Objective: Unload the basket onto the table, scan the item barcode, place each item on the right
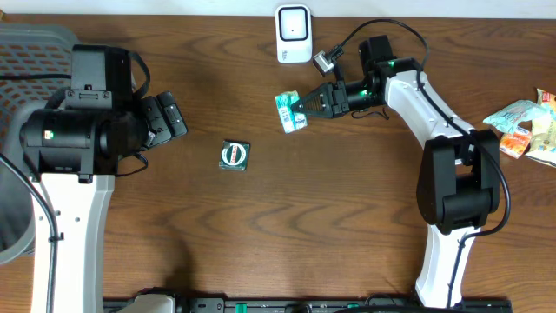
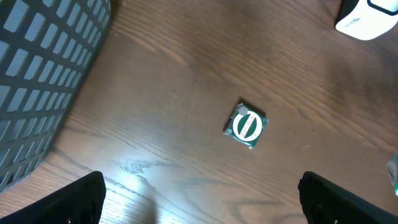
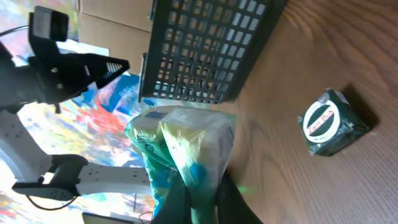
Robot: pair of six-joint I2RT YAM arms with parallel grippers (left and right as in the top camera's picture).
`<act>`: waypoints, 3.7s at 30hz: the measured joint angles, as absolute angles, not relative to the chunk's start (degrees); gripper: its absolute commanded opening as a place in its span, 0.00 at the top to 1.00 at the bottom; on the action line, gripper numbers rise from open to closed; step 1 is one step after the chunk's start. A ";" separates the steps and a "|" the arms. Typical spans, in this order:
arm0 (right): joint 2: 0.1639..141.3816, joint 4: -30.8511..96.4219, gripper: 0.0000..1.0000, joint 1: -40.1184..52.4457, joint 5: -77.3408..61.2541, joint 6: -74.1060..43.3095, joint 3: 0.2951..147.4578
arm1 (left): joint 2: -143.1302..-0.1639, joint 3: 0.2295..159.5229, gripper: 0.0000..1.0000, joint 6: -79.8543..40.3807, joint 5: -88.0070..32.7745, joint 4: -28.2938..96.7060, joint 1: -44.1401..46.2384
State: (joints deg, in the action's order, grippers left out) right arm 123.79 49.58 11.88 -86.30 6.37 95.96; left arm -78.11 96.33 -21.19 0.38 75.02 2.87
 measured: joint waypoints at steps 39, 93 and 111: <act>123.79 40.62 0.99 8.88 -87.70 -1.23 95.96 | -78.11 96.33 0.03 -21.19 0.38 75.02 2.87; 123.79 59.29 0.99 13.21 -28.38 -6.07 98.15 | -78.11 96.33 0.02 -21.19 0.38 75.05 2.87; 123.46 59.86 0.99 27.00 26.44 -9.91 99.02 | -78.11 96.33 0.02 -21.19 0.38 75.00 2.87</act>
